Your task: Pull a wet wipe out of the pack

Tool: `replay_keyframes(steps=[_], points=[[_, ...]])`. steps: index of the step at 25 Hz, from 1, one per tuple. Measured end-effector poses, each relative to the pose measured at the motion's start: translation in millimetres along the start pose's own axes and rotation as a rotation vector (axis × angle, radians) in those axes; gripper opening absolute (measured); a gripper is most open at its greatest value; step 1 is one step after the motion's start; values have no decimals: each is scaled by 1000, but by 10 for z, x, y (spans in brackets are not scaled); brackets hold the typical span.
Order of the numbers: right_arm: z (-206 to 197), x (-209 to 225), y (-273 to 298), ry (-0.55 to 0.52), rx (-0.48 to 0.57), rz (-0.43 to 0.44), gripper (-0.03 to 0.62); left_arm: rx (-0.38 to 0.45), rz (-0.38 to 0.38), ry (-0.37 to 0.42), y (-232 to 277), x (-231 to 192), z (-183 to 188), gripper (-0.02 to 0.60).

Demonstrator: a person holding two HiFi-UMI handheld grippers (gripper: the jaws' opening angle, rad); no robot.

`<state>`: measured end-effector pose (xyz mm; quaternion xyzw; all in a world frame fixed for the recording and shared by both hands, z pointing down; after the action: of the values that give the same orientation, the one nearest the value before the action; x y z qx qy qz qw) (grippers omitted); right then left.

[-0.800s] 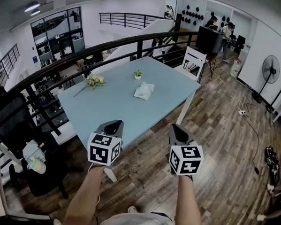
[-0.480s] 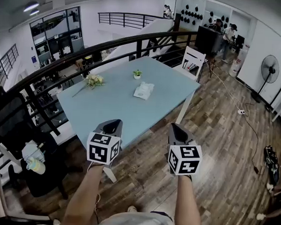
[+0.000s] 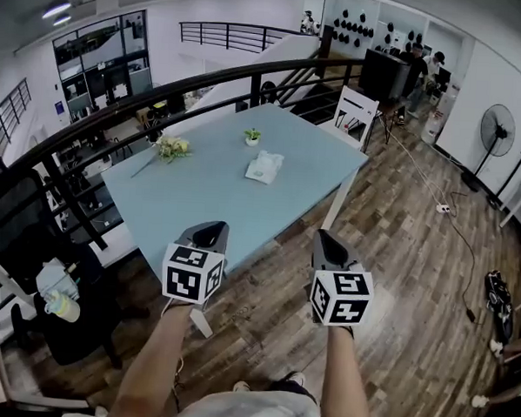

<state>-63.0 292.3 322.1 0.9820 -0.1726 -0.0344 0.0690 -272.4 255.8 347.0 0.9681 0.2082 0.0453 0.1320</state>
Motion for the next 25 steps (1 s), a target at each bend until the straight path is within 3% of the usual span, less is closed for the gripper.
replay_keyframes(steps=[8,14,25], points=[[-86,-1,45,8,-12,13,8,-13,-22,0,112,96,-76,-8],[-95,80,147,14,-12,21,46,-10,-33,4,261,138,-35,-8],[-116,523,505,40,-1,35,87,-22,0,-32,728,163,41,-6]])
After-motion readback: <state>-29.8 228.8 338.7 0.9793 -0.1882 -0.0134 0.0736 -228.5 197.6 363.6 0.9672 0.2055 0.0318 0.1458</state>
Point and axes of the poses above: the fingertips, and each gripper's own axes: y forward along the fingers, x to its right, z out of its top, the point moved 2 cm from there along -y, backward along the fingers, and after that the axes turned 6 degrees about z, right-handed, at the moved point
